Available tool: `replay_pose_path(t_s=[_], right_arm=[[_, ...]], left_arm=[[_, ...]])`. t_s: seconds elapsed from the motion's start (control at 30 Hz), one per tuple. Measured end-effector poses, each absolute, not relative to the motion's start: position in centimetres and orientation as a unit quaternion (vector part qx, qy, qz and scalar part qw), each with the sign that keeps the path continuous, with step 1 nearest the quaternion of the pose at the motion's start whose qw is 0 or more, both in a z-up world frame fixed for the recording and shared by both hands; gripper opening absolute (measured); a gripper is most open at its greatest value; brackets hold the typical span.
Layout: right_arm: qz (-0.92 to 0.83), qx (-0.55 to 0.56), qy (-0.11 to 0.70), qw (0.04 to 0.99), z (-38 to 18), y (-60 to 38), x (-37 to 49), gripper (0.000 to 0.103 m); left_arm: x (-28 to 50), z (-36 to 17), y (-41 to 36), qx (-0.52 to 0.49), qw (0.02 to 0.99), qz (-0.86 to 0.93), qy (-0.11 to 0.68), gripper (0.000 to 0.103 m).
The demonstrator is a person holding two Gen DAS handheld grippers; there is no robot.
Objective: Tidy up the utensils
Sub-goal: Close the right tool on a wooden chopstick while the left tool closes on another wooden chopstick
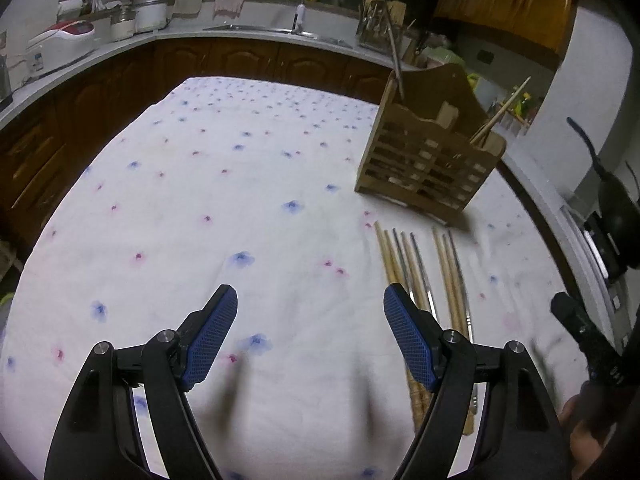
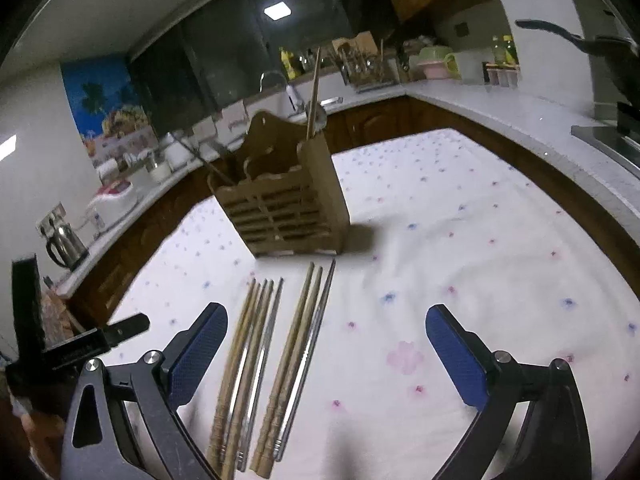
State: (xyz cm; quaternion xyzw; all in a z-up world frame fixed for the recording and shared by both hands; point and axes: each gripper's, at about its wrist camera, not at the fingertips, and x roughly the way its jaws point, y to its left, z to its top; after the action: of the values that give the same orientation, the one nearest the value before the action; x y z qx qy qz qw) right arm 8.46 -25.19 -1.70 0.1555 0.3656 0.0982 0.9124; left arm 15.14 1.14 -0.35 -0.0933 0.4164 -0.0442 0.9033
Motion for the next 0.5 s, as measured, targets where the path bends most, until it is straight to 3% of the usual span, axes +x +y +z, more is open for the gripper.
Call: replay_pose_path(t_s=[0.1, 0.17, 0.27, 0.5], right_arm=[[0.102, 0.131, 0.388, 0.907, -2.6, -24.1, 9.3, 0.090], [0.105, 0.113, 0.406, 0.901, -3.3, -23.3, 10.2, 0.072], [0.106, 0.103, 0.428, 0.891, -4.3, -22.7, 11.7, 0.052], [0.110, 0.099, 0.470, 0.870, -6.5, -21.6, 16.0, 0.031]], left_arm=[[15.6, -0.8, 1.2, -0.096, 0.899, -0.043, 0.425, 0.077], [16.1, -1.0, 1.0, -0.093, 0.895, -0.045, 0.435, 0.077], [17.3, -1.4, 0.0, -0.084, 0.887, -0.051, 0.451, 0.077], [21.5, -2.8, -2.7, -0.065, 0.871, -0.063, 0.483, 0.077]])
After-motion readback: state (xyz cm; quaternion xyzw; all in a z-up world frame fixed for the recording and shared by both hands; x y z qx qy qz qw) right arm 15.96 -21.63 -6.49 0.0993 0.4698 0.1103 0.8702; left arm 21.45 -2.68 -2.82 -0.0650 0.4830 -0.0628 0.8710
